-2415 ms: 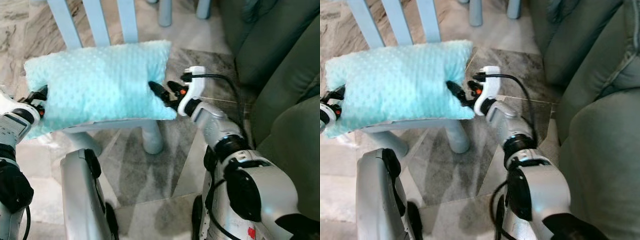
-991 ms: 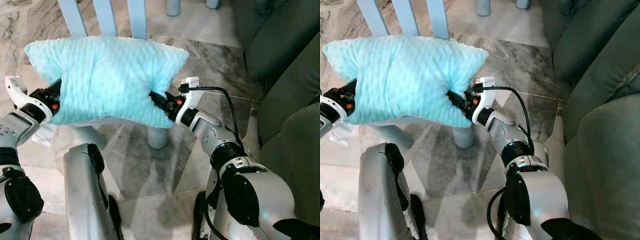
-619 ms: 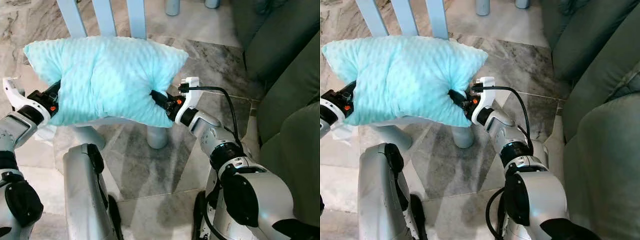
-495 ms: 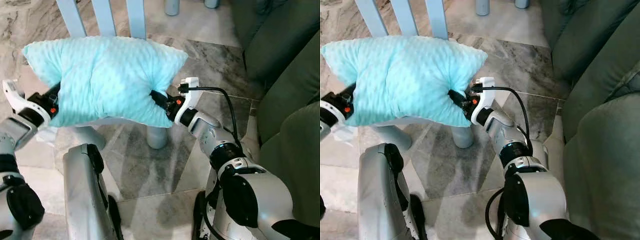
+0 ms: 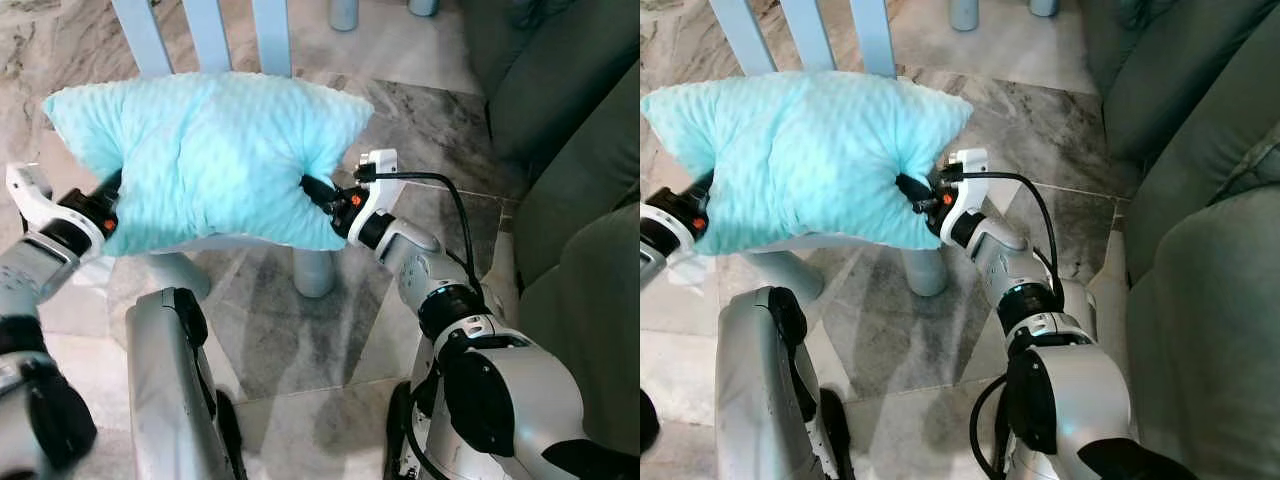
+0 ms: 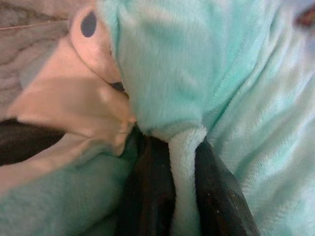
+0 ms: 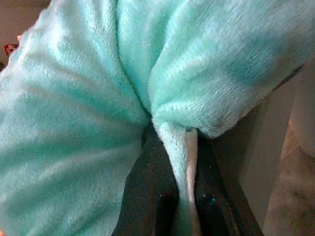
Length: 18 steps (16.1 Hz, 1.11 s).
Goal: Move the pillow to the sofa
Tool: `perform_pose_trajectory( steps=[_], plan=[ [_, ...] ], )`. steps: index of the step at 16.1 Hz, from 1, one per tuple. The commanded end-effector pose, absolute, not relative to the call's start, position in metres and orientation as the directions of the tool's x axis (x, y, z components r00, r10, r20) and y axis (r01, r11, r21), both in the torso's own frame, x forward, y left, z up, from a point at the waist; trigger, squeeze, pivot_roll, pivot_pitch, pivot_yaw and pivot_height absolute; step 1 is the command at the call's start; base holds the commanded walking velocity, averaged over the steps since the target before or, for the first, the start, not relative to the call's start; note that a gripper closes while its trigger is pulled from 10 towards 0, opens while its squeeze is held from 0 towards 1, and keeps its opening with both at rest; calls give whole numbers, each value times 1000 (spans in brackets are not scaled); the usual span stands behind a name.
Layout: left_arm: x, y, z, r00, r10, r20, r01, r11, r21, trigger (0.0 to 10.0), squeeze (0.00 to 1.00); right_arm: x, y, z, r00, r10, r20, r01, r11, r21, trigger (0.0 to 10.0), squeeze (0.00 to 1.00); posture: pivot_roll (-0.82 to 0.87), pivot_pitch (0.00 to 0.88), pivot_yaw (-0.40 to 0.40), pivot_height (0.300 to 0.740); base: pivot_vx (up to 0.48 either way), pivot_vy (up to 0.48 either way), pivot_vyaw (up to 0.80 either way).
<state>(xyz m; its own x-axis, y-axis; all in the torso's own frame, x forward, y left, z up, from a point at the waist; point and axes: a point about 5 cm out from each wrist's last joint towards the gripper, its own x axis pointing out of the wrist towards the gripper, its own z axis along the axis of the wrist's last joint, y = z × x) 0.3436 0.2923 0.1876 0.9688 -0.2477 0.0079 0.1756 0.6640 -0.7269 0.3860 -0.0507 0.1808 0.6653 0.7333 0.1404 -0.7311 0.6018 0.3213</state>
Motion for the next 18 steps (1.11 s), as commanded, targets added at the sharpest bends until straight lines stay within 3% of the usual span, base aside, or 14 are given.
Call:
perform_pose_trajectory(
  steps=[1, 4, 5, 7, 9, 12, 15, 16, 18],
  plan=[
    [339, 269, 157, 942, -314, -115, 161, 727, -668, 0, 0, 384, -48, 181, 654, 742, 149, -745, 595, 302, 0, 0, 10, 251, -8, 335, 0, 0, 0],
    [343, 250, 162, 982, -191, -11, 164, 870, -465, 0, 0, 382, -60, 183, 671, 716, 196, -740, 624, 253, 0, 0, -11, 157, -9, 335, 0, 0, 0],
    [340, 241, 168, 986, -149, 68, 164, 915, -369, 0, 0, 380, -69, 187, 707, 667, 236, -707, 681, 192, 0, 0, -19, 133, -8, 335, 0, 0, 0],
    [336, 232, 177, 983, -105, 154, 144, 950, -276, 0, 0, 376, -77, 189, 729, 629, 270, -672, 732, 107, 0, 0, -31, 93, -10, 335, 0, 0, 0],
    [324, 202, 178, 962, -120, 245, 167, 969, -181, 0, 0, 369, -99, 193, 797, 513, 318, -569, 814, 113, 0, 0, -51, 21, -8, 335, 0, 0, 0],
    [312, 185, 172, 955, -43, 293, 96, 981, -170, 0, 0, 351, -120, 173, 857, 431, 284, -481, 866, 137, 0, 0, -80, 0, 0, 335, 0, 0, 0],
    [310, 177, 167, 958, -38, 283, 87, 983, -162, 0, 0, 334, -117, 161, 867, 425, 258, -466, 876, 124, 0, 0, -91, 0, 1, 335, 0, 0, 0],
    [309, 173, 165, 963, -17, 269, 61, 986, -156, 10000, 0, 326, -117, 158, 891, 391, 230, -422, 901, 104, 3804, 0, -101, 0, 3, 335, 0, 0, 0],
    [307, 166, 157, 971, -12, 238, 43, 991, -127, 10000, 0, 317, -121, 158, 918, 339, 206, -358, 932, 63, 10000, 0, -117, 0, 8, 335, 0, 0, 0]
  ],
)
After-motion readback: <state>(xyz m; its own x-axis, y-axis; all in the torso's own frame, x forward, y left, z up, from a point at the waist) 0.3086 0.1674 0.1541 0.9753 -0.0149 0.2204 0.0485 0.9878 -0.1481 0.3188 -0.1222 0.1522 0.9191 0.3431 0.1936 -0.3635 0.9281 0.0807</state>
